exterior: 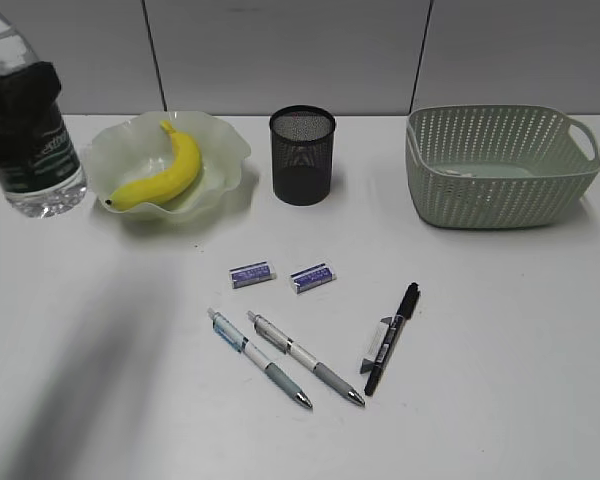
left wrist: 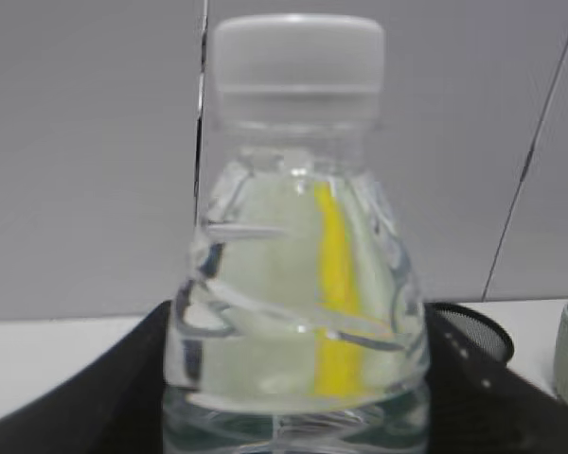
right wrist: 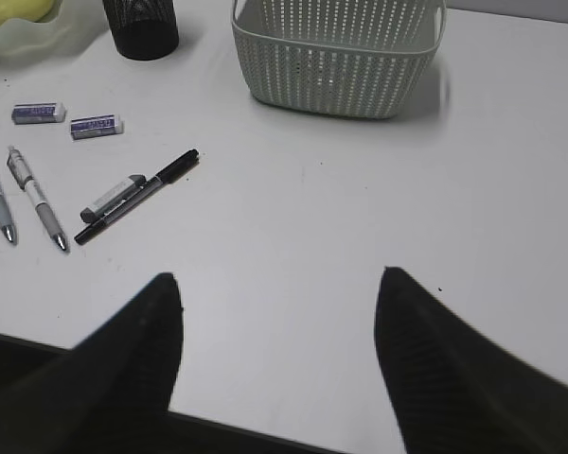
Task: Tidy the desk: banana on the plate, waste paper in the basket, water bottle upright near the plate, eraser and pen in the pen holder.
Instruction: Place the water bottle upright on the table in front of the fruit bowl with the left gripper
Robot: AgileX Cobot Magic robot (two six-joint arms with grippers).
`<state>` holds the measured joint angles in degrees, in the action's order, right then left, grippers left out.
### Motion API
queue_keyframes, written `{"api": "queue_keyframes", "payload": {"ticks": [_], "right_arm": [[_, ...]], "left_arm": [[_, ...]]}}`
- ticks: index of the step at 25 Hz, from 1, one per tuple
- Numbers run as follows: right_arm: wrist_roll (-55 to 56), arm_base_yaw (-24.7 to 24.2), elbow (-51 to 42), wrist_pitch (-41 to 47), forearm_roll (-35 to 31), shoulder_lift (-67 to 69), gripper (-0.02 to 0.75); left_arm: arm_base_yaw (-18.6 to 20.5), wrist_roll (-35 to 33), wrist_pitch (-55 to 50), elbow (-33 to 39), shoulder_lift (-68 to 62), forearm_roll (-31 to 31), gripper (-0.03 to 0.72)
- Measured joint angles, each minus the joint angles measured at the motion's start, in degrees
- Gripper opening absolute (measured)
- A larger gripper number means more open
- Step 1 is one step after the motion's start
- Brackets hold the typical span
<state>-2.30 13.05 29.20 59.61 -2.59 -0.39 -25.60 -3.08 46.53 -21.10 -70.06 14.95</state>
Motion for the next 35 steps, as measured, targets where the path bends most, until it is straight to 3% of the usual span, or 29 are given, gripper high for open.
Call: {"api": "queue_keyframes", "payload": {"ticks": [4, 7, 14, 26, 35], "right_arm": [[0.0, 0.0, 0.0, 0.0, 0.0, 0.0, 0.503], [0.0, 0.0, 0.0, 0.0, 0.0, 0.0, 0.503], [0.0, 0.0, 0.0, 0.0, 0.0, 0.0, 0.503], [0.0, 0.0, 0.0, 0.0, 0.0, 0.0, 0.503], [0.0, 0.0, 0.0, 0.0, 0.0, 0.0, 0.503]], "left_arm": [[0.0, 1.92, 14.05, 0.0, -9.36, -3.05, 0.505], [0.0, 8.62, 18.52, 0.75, -14.85, -5.14, 0.505], [0.0, 11.03, 18.58, 5.84, -20.8, -10.23, 0.505], [0.23, 10.36, 19.33, -1.93, -37.3, -11.81, 0.505], [0.29, 7.16, 19.65, -2.42, -38.28, -12.23, 0.505]]}}
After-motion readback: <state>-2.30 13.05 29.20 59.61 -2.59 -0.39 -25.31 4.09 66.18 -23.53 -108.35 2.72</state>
